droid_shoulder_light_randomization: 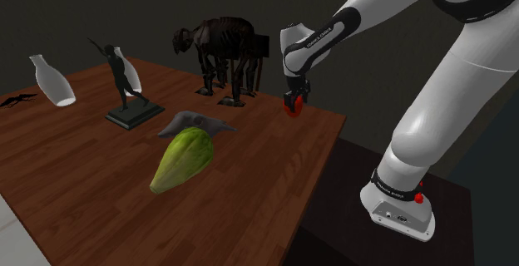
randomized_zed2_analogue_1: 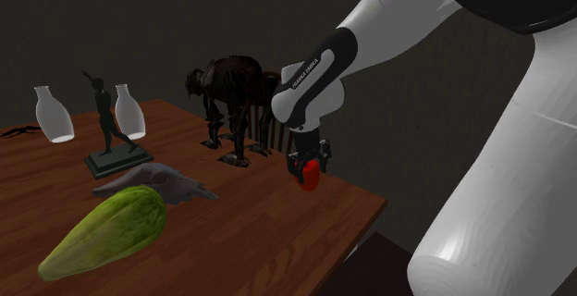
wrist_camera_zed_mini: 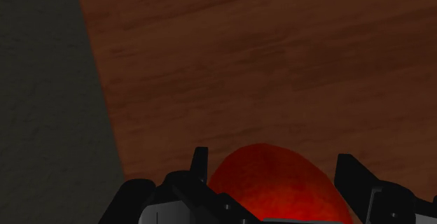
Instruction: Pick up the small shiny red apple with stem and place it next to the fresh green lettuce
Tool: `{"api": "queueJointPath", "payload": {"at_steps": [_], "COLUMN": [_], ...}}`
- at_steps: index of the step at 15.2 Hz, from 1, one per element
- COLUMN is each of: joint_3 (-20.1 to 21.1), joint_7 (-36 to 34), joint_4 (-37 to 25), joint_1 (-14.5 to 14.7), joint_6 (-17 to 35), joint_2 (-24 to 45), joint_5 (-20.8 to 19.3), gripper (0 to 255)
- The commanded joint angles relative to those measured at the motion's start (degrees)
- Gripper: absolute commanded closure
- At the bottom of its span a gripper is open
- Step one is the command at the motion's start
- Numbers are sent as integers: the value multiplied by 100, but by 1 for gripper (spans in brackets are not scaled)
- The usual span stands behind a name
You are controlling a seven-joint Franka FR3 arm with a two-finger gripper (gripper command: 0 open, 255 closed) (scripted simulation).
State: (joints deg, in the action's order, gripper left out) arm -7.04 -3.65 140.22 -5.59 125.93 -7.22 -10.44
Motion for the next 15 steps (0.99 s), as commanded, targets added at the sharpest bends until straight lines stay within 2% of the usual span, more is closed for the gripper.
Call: {"api": "queueJointPath", "payload": {"at_steps": [1,9,15], "joint_3": [0,0,17], "joint_7": [0,0,53], "joint_4": [2,3,-205], "joint_1": [0,0,10], "joint_6": [1,2,-494], "joint_2": [3,3,-286], "joint_5": [0,0,26], "gripper": [255,255,255]}}
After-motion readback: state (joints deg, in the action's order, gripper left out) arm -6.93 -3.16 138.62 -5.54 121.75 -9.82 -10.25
